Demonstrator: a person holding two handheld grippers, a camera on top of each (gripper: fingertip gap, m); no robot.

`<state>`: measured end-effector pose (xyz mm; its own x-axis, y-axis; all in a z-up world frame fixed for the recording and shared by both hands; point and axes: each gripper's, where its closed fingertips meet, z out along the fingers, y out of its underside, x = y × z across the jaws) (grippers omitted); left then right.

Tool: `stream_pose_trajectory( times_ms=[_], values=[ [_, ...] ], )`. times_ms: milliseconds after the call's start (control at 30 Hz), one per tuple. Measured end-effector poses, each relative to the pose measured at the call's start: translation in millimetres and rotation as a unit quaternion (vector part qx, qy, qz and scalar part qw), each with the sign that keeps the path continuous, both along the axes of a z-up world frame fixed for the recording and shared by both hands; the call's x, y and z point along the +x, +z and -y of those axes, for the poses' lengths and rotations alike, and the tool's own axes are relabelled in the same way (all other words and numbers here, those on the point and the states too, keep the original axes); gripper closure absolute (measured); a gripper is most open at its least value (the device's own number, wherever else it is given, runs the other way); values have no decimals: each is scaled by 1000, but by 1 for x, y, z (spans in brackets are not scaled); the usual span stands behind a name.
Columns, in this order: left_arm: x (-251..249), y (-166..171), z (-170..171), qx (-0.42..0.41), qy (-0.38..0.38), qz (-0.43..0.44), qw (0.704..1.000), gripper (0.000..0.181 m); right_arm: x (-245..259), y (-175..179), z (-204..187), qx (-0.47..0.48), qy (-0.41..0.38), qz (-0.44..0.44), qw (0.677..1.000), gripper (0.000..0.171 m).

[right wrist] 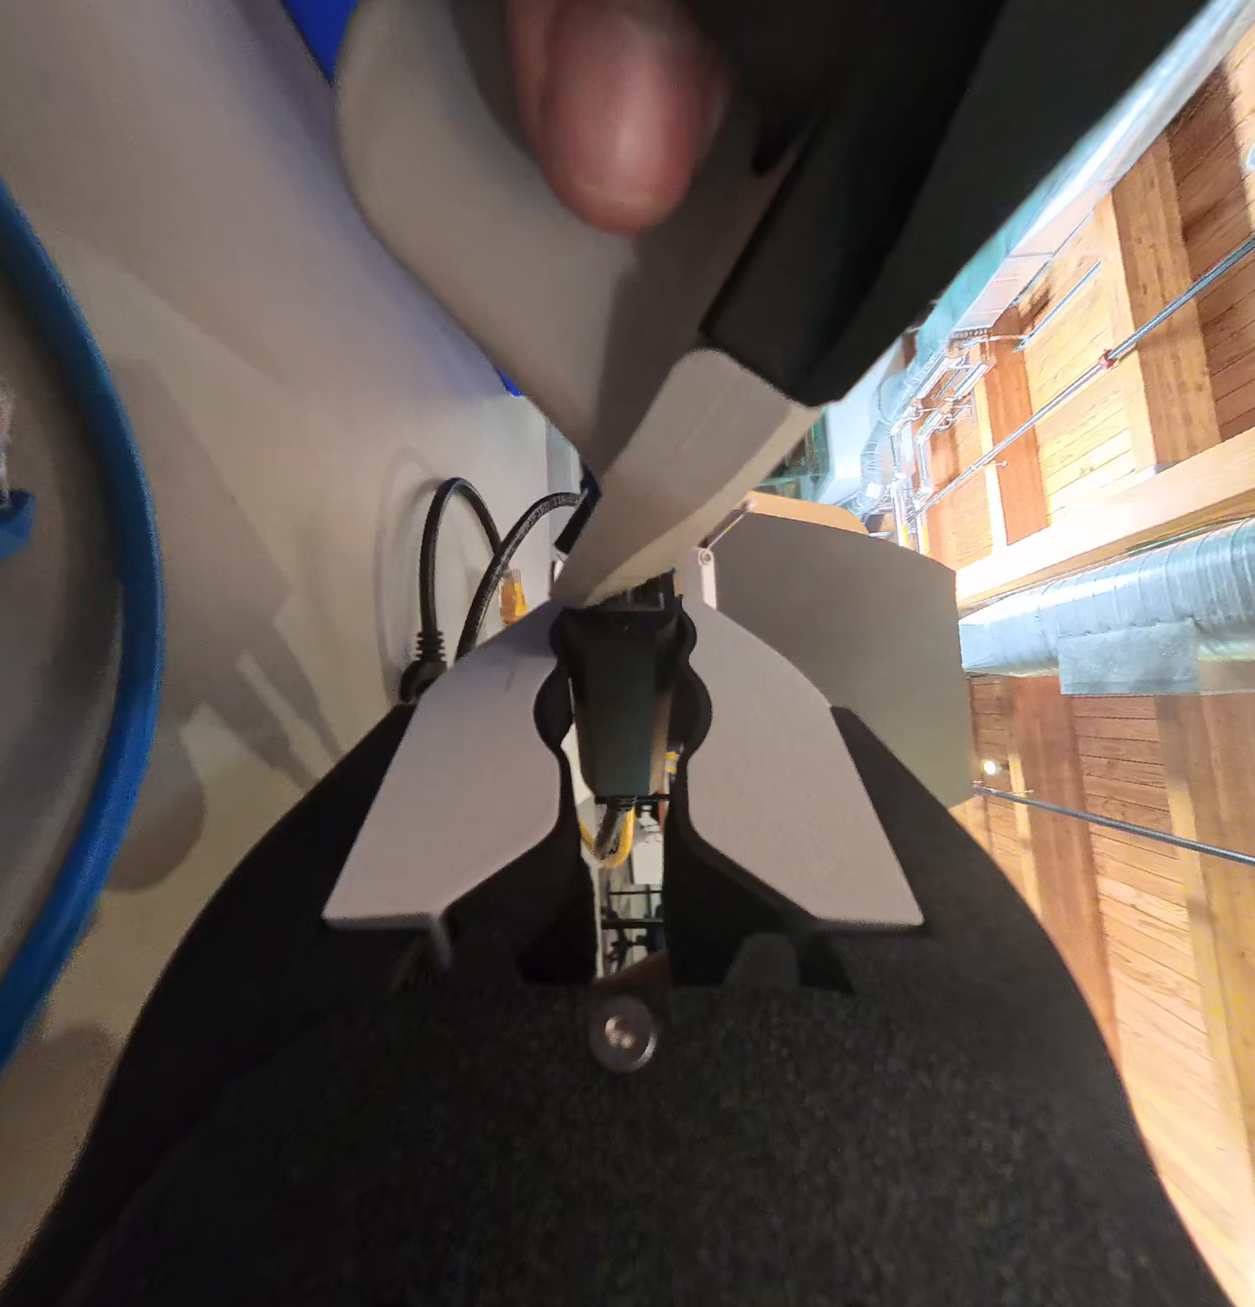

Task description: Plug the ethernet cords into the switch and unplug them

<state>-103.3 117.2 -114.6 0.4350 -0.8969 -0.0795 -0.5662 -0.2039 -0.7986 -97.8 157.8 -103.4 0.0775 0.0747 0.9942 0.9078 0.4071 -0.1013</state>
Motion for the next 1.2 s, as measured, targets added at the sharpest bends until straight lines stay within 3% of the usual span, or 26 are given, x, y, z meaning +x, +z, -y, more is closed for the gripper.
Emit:
stream_pose_trajectory(
  times_ms=[233,333,400,567,633,733,800,900,1033,1100,1200],
  values=[
    [-1,-1,-2,-30,-3,40,999,168,-3,-12,-1,-60,5,-24,998,147],
    [-11,36,-1,46,-33,113,992,159,2,-17,3,-121,22,-34,992,147],
    [-26,56,-7,88,-42,129,987,160,2,-11,6,-113,35,-39,992,147],
    [-37,45,-7,131,-80,69,986,157,-4,-7,18,-98,84,-36,991,148],
    [-42,64,-7,143,-81,99,981,160,-2,-12,21,-107,110,-21,988,148],
    [-58,113,-7,77,-82,205,972,161,8,-13,15,-124,99,-38,987,147],
    [-69,124,-9,59,-88,206,973,159,6,-5,22,-138,129,-68,980,147],
    [-75,97,-18,129,-81,88,984,159,4,11,34,-170,175,-121,962,147],
    [-46,53,6,174,-153,-16,973,151,2,34,50,-181,235,-180,938,147],
    [-28,49,13,227,-182,-30,956,149,-1,39,58,-184,264,-188,928,147],
    [-3,60,42,249,-260,26,933,149,-5,38,64,-192,283,-190,920,147]
  ],
)
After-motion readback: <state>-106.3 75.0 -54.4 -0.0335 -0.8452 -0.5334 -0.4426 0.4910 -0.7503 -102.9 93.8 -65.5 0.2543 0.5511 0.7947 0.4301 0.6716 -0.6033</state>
